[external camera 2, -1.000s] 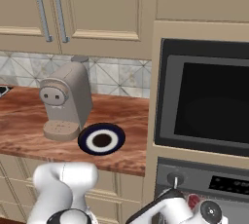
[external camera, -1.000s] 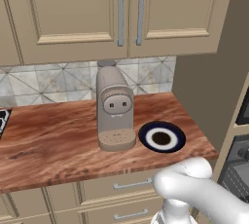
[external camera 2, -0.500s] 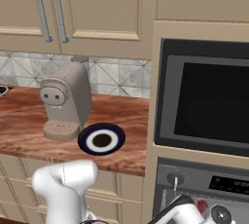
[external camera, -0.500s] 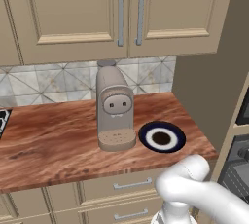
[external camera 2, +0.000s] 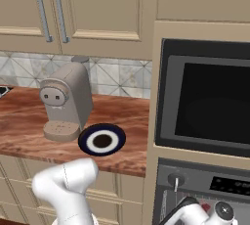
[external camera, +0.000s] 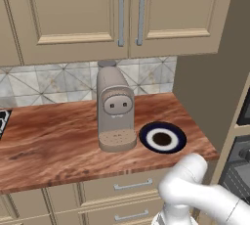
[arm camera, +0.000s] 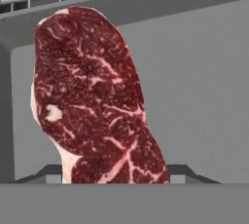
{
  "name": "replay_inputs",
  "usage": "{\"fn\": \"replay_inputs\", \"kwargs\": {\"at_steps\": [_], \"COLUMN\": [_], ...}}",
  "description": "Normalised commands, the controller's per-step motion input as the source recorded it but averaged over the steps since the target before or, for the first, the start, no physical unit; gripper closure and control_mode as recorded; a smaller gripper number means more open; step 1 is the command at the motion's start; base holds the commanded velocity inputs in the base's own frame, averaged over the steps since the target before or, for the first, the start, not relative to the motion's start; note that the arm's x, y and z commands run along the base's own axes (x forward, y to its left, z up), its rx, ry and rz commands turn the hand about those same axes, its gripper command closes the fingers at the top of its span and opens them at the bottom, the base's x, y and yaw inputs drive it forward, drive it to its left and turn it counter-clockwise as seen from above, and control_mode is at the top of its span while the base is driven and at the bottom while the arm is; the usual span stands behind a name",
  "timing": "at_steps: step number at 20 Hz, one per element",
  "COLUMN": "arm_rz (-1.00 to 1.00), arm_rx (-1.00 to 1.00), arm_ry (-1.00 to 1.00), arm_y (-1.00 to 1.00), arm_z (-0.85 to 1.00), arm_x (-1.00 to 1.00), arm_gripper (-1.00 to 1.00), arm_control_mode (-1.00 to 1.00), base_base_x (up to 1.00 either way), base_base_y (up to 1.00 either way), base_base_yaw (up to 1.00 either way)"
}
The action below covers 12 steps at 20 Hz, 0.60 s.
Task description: Place the steak on the rack of the oven.
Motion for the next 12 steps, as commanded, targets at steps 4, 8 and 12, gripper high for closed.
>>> {"fn": "replay_inputs", "kwargs": {"at_steps": [4,8,12], "arm_rz": [0.0,0.0,0.0], "arm_rx": [0.0,0.0,0.0], "arm_ry": [0.05,0.01,0.0], "arm_y": [-0.24,-0.55,-0.28], "arm_z": [-0.43,-0.29,-0.24], "arm_x": [0.09,0.03,0.0], "arm_gripper": [1.0,1.0,-1.0], "arm_control_mode": [-1.0,-1.0,-1.0], "base_base_x": [0.0,0.0,0.0], "base_base_y": [0.0,0.0,0.0], "base_base_yaw": [0.0,0.0,0.0]}}
